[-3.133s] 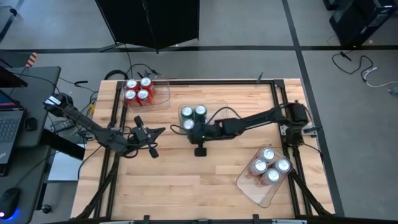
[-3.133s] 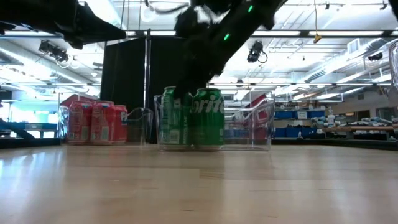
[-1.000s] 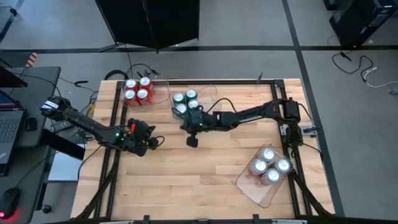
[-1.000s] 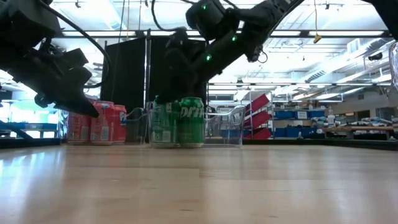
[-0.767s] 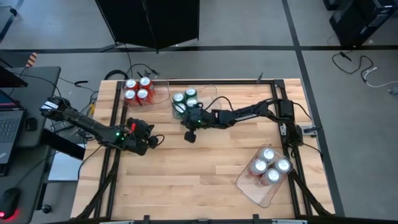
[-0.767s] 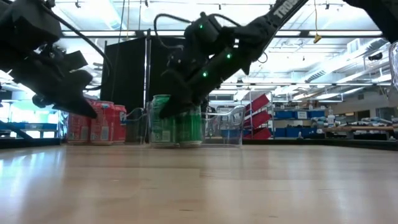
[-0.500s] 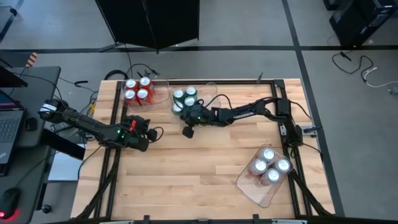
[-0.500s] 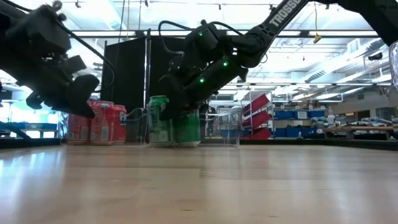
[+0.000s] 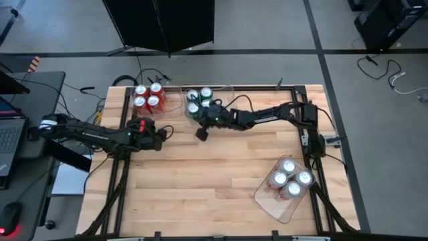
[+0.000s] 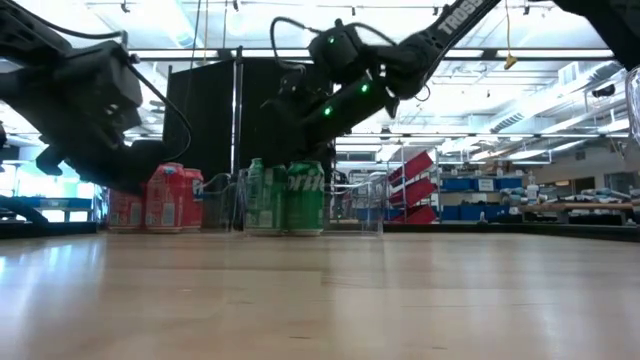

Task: Sort soda cans
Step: Move the transparent bin with sorted green soda cans to the top center, then move the transparent bin with sorted pink/white soda cans to the top right

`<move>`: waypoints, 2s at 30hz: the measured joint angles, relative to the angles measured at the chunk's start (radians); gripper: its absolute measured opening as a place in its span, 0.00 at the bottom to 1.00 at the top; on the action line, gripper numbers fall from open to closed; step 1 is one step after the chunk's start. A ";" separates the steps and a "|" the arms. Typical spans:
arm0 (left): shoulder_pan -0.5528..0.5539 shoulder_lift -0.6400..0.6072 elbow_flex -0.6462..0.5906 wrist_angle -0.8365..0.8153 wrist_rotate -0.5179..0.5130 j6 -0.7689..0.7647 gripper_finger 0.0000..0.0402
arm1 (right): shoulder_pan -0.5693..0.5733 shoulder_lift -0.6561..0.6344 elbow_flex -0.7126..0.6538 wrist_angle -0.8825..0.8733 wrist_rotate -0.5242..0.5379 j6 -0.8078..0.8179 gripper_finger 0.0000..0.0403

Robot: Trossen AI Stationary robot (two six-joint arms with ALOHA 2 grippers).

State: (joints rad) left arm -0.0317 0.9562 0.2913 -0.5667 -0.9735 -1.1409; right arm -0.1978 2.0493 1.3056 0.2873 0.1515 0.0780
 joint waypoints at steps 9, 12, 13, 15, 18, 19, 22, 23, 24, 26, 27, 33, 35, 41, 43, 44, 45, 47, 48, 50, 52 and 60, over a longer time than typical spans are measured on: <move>0.000 0.000 0.000 0.153 0.006 0.245 0.00 | 0.084 -0.305 0.001 -0.474 -0.131 -0.063 0.03; -0.030 0.000 0.000 0.269 0.046 0.355 0.00 | 0.159 -0.436 0.001 -0.722 -0.131 -0.043 0.04; -0.044 0.000 0.000 0.309 0.057 0.386 0.00 | 0.191 -0.479 0.001 -0.794 -0.131 -0.027 0.05; -0.076 0.000 0.000 0.390 0.072 0.456 0.00 | 0.261 -0.550 0.001 -0.923 -0.130 0.026 0.05; -0.127 0.000 0.000 0.496 0.080 0.547 0.00 | 0.369 -0.617 0.001 -1.084 -0.131 0.140 0.03; -0.141 0.000 0.000 0.526 0.087 0.572 0.00 | 0.405 -0.629 0.001 -1.127 -0.130 0.177 0.03; -0.181 0.000 0.000 0.589 0.115 0.624 0.00 | 0.509 -0.638 0.001 -1.219 -0.129 0.253 0.01; -0.192 0.000 0.000 0.602 0.124 0.638 0.00 | 0.545 -0.630 0.001 -1.238 -0.130 0.264 0.01; -0.202 0.000 0.000 0.609 0.129 0.643 0.00 | 0.576 -0.620 0.000 -1.253 -0.130 0.272 0.00; -0.217 0.000 0.000 0.605 0.132 0.644 0.00 | 0.628 -0.589 0.001 -1.277 -0.152 0.287 0.00; -0.224 0.000 0.000 0.599 0.134 0.643 0.00 | 0.650 -0.571 0.000 -1.287 -0.166 0.294 0.00; -0.250 0.000 0.000 0.592 0.141 0.641 0.00 | 0.723 -0.445 0.000 -1.342 -0.243 0.353 0.00; -0.253 0.000 0.000 0.592 0.141 0.641 0.00 | 0.723 -0.412 0.000 -1.357 -0.269 0.356 0.00; -0.263 0.000 0.000 0.591 0.141 0.640 0.00 | 0.676 -0.325 0.000 -1.336 -0.311 0.262 0.00; -0.266 0.000 0.000 0.591 0.141 0.640 0.00 | 0.649 -0.306 0.000 -1.322 -0.321 0.226 0.00; -0.266 0.000 0.000 0.591 0.141 0.640 0.00 | 0.634 -0.299 0.000 -1.313 -0.318 0.211 0.00; -0.266 0.000 0.000 0.591 0.141 0.639 0.00 | 0.619 -0.290 0.001 -1.305 -0.307 0.200 0.00; -0.266 0.000 0.000 0.591 0.141 0.639 0.00 | 0.588 -0.283 0.000 -1.296 -0.250 0.180 0.00; -0.266 0.000 0.000 0.591 0.141 0.639 0.00 | 0.570 -0.283 0.000 -1.292 -0.212 0.170 0.00; -0.266 0.000 0.000 0.591 0.141 0.639 0.00 | 0.537 -0.286 0.000 -1.273 -0.141 0.153 0.00; -0.266 0.000 0.000 0.591 0.141 0.639 0.00 | 0.501 -0.288 0.000 -1.258 -0.095 0.135 0.00; -0.266 0.000 0.000 0.589 0.141 0.639 0.00 | 0.362 -0.296 -0.002 -1.160 0.026 0.002 0.00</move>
State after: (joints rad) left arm -0.2977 0.9565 0.2913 0.0223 -0.8330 -0.5014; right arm 0.1644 1.7530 1.3041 -0.8730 0.1773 0.0796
